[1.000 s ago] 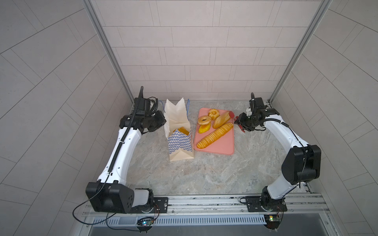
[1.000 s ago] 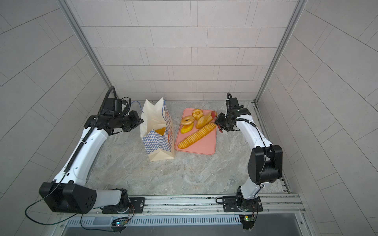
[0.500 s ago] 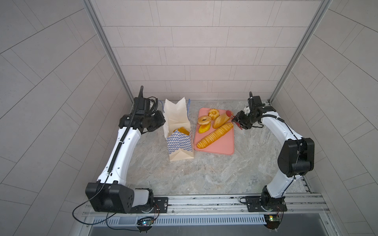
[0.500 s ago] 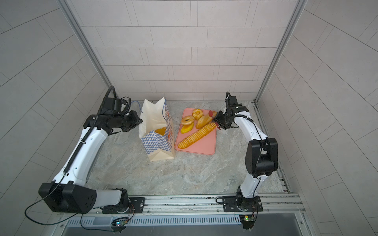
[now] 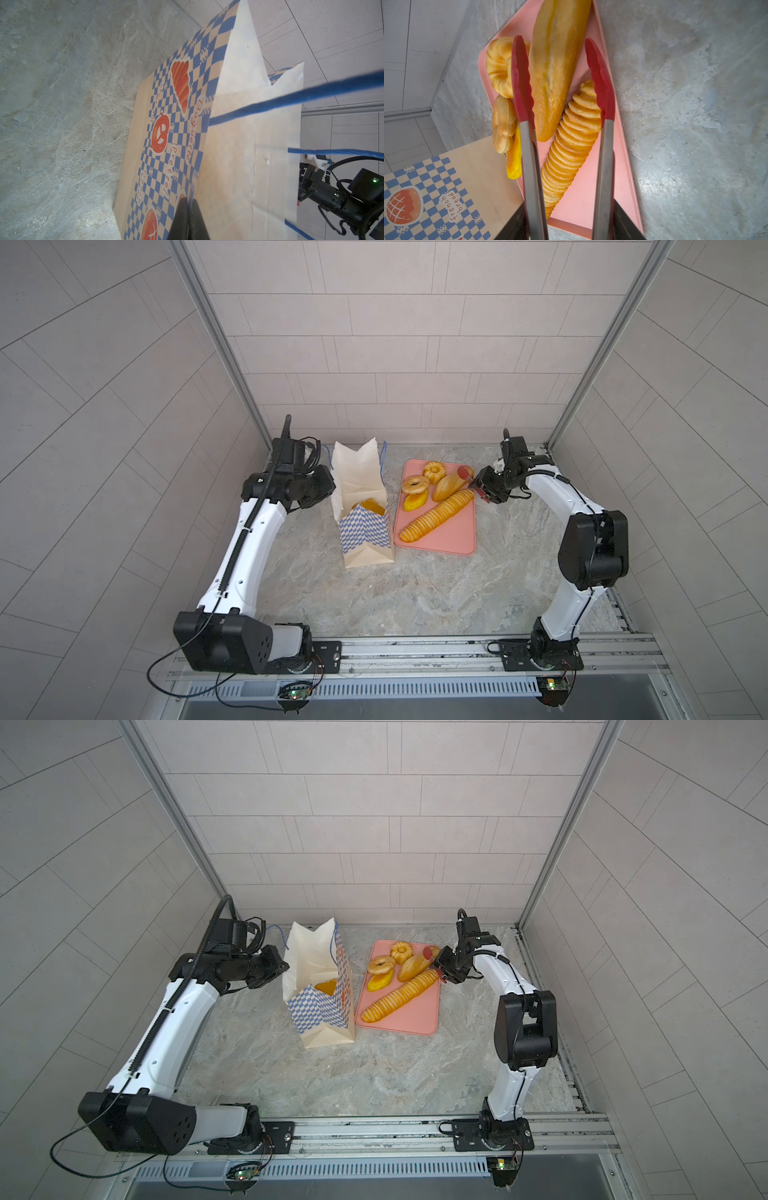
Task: Pack bread into a paper bag
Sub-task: Pick up the bread from the tray.
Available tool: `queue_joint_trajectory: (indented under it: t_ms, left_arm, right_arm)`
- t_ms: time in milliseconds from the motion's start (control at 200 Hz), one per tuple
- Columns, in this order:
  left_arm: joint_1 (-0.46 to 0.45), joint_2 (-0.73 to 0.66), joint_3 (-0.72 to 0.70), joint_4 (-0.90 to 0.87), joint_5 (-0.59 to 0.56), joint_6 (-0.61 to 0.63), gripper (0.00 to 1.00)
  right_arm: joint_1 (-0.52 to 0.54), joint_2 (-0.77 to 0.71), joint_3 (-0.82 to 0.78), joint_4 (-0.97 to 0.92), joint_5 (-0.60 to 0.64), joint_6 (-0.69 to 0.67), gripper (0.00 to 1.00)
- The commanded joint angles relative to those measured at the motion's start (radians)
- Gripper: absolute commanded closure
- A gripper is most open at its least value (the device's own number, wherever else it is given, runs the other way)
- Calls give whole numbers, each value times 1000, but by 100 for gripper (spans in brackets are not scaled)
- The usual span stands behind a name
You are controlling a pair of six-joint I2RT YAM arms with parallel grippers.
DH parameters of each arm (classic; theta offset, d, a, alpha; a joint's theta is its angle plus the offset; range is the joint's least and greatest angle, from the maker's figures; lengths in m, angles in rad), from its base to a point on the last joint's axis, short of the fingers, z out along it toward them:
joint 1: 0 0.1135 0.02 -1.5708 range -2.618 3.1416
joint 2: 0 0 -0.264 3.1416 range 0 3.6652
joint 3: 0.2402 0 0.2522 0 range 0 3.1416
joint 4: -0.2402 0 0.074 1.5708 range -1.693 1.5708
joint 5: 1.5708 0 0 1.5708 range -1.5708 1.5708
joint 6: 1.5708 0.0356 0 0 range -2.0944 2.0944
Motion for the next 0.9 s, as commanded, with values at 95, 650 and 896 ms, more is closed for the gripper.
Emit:
queue_joint_trajectory:
  t_ms: [95, 650, 896]
  left_arm:
    - [-5, 3, 27, -46, -11, 20, 100]
    - [-5, 4, 33, -58, -23, 26, 100]
    - [-5, 4, 34, -59, -26, 26, 100]
  right_arm:
    - [-6, 40, 51, 26, -20, 23, 43]
    - [-9, 117, 87, 70, -53, 66, 43]
    - [-12, 134, 104, 73, -62, 68, 48]
